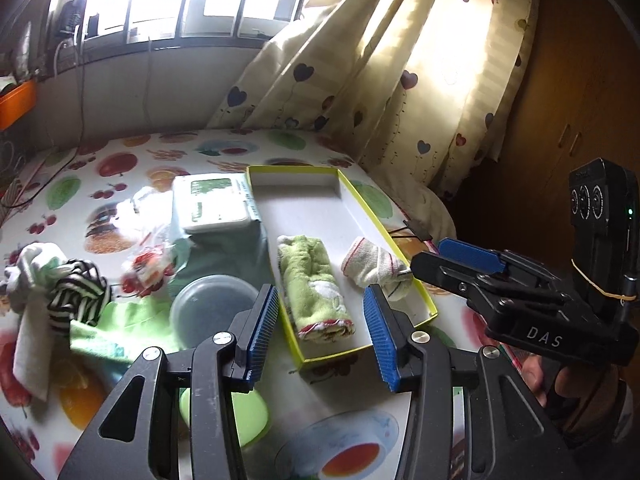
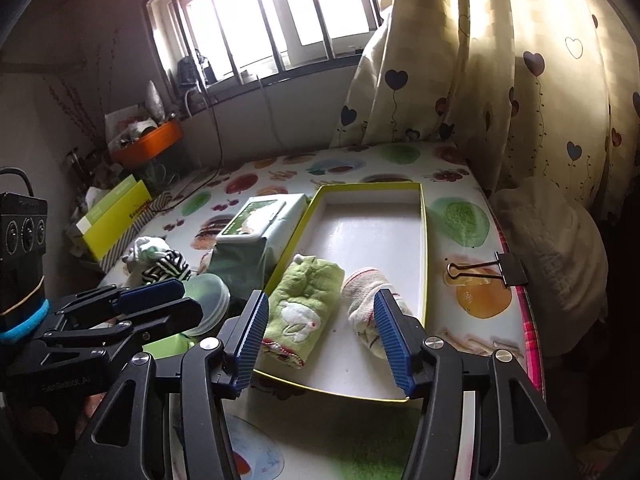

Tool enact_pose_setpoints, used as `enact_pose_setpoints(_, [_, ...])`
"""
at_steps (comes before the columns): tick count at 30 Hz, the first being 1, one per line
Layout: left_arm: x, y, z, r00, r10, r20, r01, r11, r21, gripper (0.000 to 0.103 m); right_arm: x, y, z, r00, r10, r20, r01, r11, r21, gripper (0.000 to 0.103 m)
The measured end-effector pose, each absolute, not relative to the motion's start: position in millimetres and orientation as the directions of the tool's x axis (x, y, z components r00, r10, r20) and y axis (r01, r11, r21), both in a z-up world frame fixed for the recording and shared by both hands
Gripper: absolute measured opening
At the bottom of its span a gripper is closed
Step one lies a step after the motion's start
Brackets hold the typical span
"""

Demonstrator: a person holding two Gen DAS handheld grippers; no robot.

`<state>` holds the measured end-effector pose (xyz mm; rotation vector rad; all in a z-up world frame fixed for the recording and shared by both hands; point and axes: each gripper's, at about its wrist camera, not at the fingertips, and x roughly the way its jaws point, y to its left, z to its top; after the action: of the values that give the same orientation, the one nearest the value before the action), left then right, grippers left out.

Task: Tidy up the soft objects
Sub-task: 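Lower the sock and towel into the yellow-rimmed box and open both grippers, then move both tools back over the remaining cloth pile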

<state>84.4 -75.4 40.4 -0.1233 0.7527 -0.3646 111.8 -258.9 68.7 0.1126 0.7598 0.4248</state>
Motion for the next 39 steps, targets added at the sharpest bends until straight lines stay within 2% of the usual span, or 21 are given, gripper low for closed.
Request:
enact_pose_setpoints(21, [22,17,31,0.731,-0.259,-0.632,0.108,0.958,-0.267,0.046,61,-190,86,0.606,0.472,-0.640,-0.488,0.856,0.169,0.055])
enact_pose_setpoints(39, [28,55,5,0.697,-0.195,-0.690,-0.009,0.960,-0.279,0.046,65,-145,79,0.517,0.537,-0.667,-0.588,0.789,0.180,0.055])
